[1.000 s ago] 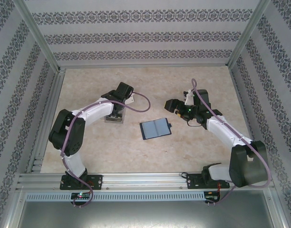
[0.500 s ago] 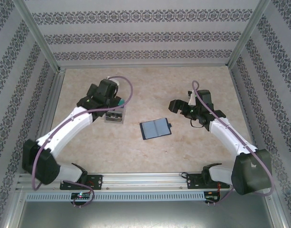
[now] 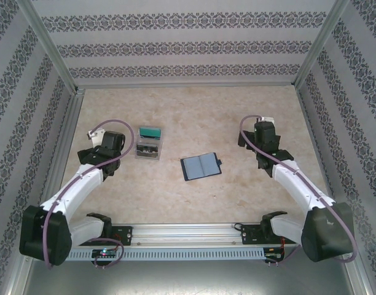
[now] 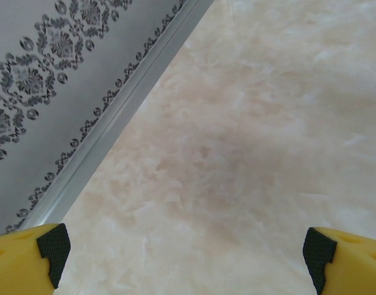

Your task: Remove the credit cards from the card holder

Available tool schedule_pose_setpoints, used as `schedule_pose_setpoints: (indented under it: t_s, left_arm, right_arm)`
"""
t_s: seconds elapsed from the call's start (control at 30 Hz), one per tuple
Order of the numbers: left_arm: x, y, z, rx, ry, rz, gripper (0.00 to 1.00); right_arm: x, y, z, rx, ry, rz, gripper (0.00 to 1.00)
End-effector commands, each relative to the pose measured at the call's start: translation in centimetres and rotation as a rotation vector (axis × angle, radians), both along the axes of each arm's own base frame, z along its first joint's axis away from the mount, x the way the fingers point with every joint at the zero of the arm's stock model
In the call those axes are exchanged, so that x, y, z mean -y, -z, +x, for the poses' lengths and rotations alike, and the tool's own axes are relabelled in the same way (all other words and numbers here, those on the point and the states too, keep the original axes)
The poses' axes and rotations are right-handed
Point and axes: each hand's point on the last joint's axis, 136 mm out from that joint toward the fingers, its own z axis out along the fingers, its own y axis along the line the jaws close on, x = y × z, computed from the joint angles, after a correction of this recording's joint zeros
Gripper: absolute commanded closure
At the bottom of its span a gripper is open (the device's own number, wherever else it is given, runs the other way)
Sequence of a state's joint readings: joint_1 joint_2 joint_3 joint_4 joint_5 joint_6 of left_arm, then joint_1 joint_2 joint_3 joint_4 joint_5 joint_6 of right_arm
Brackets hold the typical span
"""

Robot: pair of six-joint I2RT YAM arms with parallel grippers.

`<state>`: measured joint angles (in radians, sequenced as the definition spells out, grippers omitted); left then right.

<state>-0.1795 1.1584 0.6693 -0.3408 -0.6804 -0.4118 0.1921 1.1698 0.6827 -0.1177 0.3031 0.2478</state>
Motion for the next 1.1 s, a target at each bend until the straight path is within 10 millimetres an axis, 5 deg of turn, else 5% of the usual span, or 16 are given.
schedule_pose_setpoints:
  t_s: [0.0, 0.2, 0.43, 0.93, 1.07]
  left_arm:
    - [-1.4, 0.1, 2.9, 0.135, -0.012, -0.04, 0.01]
    - [-2.4, 3.8, 6.4, 0.174, 0.086, -0.093, 0.01]
    - [-1.6, 3.9, 9.1, 0.305, 0.209, -0.183, 0.01]
    - [5.5, 4.5, 10.7, 0.295, 0.638, -0.224, 0.0]
    - [5.2, 5.2, 10.2, 0.33, 0.598, -0.165, 0.01]
  right_arm:
    - [2.4, -0.2, 1.6, 0.078, 0.051, -0.142, 0.02]
    - [3.3, 0.6, 4.2, 0.168, 0.035, -0.159, 0.02]
    - [2.6, 2.8, 5.6, 0.24, -0.096, -0.037, 0.02]
    - [1.3, 3.8, 4.9, 0.322, -0.181, -0.024, 0.02]
    - [1.2, 3.9, 4.8, 0.322, -0.182, -0.028, 0.02]
